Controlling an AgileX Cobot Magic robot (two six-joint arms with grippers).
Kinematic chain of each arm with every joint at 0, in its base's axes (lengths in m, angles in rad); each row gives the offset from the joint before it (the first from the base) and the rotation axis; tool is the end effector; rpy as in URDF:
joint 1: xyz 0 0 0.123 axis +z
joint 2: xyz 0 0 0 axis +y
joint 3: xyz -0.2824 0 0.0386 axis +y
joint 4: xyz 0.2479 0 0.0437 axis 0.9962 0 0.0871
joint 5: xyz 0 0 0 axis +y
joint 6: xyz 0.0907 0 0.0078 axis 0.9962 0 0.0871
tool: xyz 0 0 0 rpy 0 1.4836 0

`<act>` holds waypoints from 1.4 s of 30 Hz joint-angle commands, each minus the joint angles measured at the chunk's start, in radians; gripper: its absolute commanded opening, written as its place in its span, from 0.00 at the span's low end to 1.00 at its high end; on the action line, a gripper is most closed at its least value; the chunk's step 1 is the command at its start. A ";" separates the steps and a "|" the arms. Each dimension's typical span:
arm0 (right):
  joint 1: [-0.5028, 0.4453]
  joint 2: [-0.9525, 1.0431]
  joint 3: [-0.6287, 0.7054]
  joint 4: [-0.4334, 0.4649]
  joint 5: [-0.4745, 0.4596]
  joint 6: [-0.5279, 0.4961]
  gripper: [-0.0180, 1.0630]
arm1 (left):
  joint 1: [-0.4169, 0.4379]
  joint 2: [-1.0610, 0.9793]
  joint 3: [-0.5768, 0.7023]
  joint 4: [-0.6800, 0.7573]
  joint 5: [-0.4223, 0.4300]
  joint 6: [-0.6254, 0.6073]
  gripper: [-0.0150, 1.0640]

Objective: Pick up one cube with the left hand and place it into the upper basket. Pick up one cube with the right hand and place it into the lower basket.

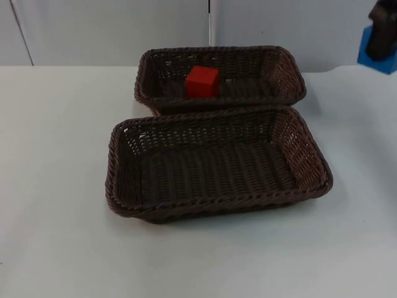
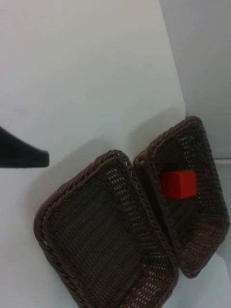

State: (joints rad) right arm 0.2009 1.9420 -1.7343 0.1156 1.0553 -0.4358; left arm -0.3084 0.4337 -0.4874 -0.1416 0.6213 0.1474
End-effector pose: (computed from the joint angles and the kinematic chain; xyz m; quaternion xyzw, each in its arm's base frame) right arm 0.4146 0.0938 0.2803 -0.2892 0.9354 0.0315 0.2010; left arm 0.0794 -0.0332 0.2920 0.1656 0.8371 -0.1064 0.5104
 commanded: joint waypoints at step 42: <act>0.389 -0.074 0.243 0.101 -0.305 0.001 0.02 | 0.000 -0.005 0.004 -0.007 -0.007 -0.007 0.78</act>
State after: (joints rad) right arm 0.5839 1.8811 -1.5030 0.2037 0.7872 -0.4321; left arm -0.3084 0.4337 -0.4874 -0.1416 0.6213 0.1474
